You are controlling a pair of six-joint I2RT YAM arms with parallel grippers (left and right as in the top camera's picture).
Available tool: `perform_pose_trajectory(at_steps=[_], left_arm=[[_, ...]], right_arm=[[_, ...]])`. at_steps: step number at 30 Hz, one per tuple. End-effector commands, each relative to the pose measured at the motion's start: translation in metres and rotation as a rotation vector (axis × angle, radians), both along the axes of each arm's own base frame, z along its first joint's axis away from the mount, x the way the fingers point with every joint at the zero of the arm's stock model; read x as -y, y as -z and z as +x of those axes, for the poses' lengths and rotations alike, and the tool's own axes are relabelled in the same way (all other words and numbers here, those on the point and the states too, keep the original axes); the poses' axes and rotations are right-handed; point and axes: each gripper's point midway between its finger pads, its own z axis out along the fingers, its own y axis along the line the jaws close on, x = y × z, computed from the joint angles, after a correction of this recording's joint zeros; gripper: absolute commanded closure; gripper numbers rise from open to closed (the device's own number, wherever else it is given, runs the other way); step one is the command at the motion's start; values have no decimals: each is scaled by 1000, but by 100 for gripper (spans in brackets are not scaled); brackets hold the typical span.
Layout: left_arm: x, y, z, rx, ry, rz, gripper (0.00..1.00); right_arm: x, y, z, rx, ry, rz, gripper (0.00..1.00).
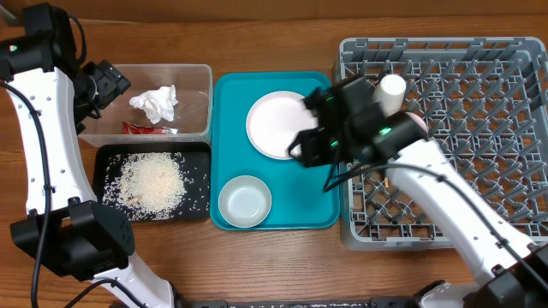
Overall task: Sort waste into correct bins and load items into the dishwasher
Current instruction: 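Lower the right gripper and grasp the small white bowl rim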
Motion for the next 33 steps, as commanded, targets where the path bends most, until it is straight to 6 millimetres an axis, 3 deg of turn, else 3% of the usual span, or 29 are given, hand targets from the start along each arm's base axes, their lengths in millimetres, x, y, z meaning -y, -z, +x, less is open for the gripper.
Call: perform_pose_trajectory(at_steps=[1,9,16,22,28,33], left_arm=[[0,-3,1,4,15,18,0],[0,-3,1,4,15,18,0],[0,-3,1,4,15,18,0],[0,-3,1,4,15,18,0],[0,-3,1,4,15,18,0],[0,-3,1,4,15,18,0]], right_arm=[[-17,7,2,87,-22,-90,53],[-58,40,-23,101,-134,-172,51],[-93,69,-70,-43,-216,-161,51],[-119,84,-101,-46,-306,-173,51],[-140,83,-109,54,-337,-170,51],[-143,83,-107,111,-327,-197,51]])
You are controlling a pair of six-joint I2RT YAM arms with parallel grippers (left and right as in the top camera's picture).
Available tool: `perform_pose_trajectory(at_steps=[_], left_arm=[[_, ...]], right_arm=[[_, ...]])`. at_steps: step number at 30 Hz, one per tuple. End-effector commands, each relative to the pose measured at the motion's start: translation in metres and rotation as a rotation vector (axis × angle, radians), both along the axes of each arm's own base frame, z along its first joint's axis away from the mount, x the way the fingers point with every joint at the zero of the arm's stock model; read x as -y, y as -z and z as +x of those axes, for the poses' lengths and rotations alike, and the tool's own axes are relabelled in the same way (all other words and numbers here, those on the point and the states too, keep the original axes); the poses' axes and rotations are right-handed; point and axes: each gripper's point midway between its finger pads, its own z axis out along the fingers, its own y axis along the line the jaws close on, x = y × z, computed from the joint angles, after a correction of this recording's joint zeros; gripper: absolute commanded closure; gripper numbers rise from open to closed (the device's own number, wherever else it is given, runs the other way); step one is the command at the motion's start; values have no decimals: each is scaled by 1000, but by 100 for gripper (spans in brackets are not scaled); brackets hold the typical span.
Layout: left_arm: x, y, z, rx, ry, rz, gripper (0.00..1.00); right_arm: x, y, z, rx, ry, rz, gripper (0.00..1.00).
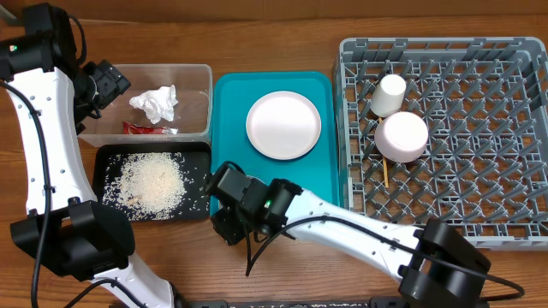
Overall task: Sort waste into correct bins and load items into the dishwasher
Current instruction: 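Lower the right gripper and grasp the small white bowl rim, then lift the small white bowl off the teal tray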
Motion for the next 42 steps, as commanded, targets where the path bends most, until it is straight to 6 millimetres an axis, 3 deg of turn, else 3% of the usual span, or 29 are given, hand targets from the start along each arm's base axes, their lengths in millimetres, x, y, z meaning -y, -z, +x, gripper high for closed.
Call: perform_pose_trajectory(at_steps=[1,8,22,29,34,42], left_arm=[[0,-3,1,4,15,18,0],[0,-3,1,4,15,17,0],[0,-3,1,4,15,18,0],[0,-3,1,4,15,17,0],[0,-3,1,4,15,18,0],[0,-3,1,4,15,18,0]], right_arm=[[-4,-6,11,66,29,-3,51],[-11,-4,13,73,27,13,51],[-11,40,14,38,26,-63,51],[-8,44,12,30,26,-80,56],[4,49,11,21,34,-134,57],[40,57,28,116,96,-297,57]])
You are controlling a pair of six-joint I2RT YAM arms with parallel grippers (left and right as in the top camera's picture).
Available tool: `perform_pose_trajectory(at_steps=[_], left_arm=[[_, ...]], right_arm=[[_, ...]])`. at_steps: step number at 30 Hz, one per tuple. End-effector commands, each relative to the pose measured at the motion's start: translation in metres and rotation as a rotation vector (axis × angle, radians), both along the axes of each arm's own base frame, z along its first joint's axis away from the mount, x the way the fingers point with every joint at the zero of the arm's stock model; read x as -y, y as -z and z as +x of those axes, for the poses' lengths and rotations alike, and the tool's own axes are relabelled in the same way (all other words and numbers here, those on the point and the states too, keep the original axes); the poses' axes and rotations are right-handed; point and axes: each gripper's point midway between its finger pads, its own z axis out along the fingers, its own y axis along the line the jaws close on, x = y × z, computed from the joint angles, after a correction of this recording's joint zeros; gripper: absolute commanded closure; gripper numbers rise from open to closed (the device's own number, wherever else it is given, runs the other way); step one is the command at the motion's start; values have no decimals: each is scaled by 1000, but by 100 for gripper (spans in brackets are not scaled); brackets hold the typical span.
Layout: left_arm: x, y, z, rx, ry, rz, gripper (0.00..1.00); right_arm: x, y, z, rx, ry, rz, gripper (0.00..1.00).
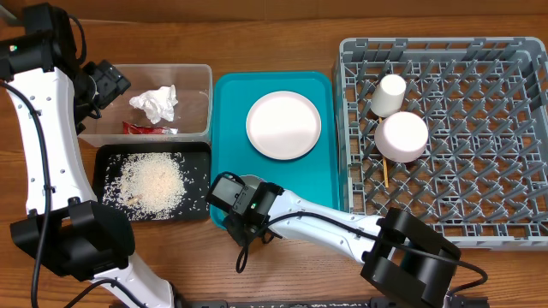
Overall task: Sort waste into correct bins and load items into the dishwasher
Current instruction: 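Lift the small white bowl off the teal tray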
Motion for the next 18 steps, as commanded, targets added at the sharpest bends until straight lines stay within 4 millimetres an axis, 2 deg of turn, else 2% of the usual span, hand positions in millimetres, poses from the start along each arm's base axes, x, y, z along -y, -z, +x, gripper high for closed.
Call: perform_pose_trajectory(at_steps=[1,6,9,12,18], left_arm=[[0,-3,1,5,15,18,0],[0,-3,1,5,15,18,0],[0,-3,1,4,15,18,0],[0,-3,1,5,15,18,0],[0,-3,1,5,15,18,0]], right_arm=[[7,-5,18,80,34,-40,56],[19,-3,24,68,79,-70,56],[28,-3,31,61,149,-84,49],[42,-2,39,56,232,-113,47],[59,-1,49,34,351,-136,46]])
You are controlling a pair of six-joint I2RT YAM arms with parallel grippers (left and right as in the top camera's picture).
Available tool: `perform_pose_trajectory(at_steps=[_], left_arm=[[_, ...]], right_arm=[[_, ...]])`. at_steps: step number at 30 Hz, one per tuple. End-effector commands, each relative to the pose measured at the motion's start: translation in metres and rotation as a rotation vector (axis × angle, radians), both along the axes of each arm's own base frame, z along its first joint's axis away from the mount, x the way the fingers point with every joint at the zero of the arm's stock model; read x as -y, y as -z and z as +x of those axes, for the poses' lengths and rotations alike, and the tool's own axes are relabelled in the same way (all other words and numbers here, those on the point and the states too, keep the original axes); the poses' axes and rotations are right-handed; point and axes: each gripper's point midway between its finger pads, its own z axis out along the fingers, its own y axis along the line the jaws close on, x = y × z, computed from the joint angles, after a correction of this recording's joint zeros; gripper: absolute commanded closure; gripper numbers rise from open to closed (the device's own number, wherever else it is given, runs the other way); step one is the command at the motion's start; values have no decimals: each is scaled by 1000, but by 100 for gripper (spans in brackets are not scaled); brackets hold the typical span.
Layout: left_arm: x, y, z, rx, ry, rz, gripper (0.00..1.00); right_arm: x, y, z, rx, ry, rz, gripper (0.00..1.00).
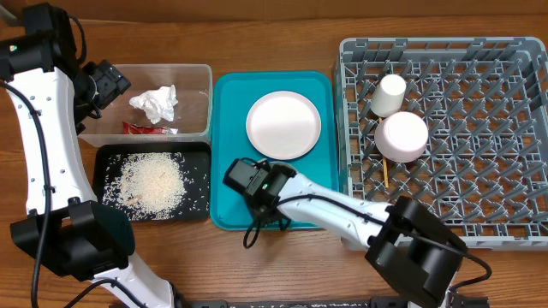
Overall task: Sort waste into correct bins and load items into the dishwasher
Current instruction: 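Lift the small white bowl off the teal tray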
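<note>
My right gripper (250, 182) is low over the front half of the teal tray (229, 103), its arm stretching back to the front right. Its fingers are hidden under the wrist body, so their state is unclear. No bowl shows on the tray around it. A white plate (283, 125) lies on the tray's far half. In the grey dish rack (514, 222) stand a white cup (390, 92) and an upturned pink bowl (402, 137). My left gripper (109, 81) hangs at the clear bin's left wall, too dark to read.
The clear bin (193, 81) holds a crumpled tissue (155, 103) and a red wrapper (145, 129). In front of it lies a black tray (111, 154) with spilled rice (152, 182). A thin stick (386, 174) lies in the rack near the pink bowl.
My right gripper has shifted a little right and toward the back, from the tray's front left corner to just in front of the plate. The white bowl stays out of sight. The left arm is unchanged.
At first my right gripper was by the rack's left edge, over the plate's right side, with a white bowl open to view at the tray's front left. Then it had moved down over that bowl, covering it. It stayed there, and now sits slightly farther back.
</note>
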Motion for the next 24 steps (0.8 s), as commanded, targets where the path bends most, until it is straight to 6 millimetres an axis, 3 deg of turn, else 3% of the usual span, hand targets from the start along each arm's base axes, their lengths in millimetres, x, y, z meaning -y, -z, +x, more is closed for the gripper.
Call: perform_pose_trajectory(at_steps=[1,10,16,24], left_arm=[[0,-3,1,4,15,18,0],[0,-3,1,4,15,18,0],[0,-3,1,4,15,18,0],[0,-3,1,4,15,18,0]], right_arm=[[0,-6,12,29,77,13,46],[-19,-29,16,55,68,98,47],[-24,-30,18,69,63,116,48],[-26,-27,19,69,62,118,65]])
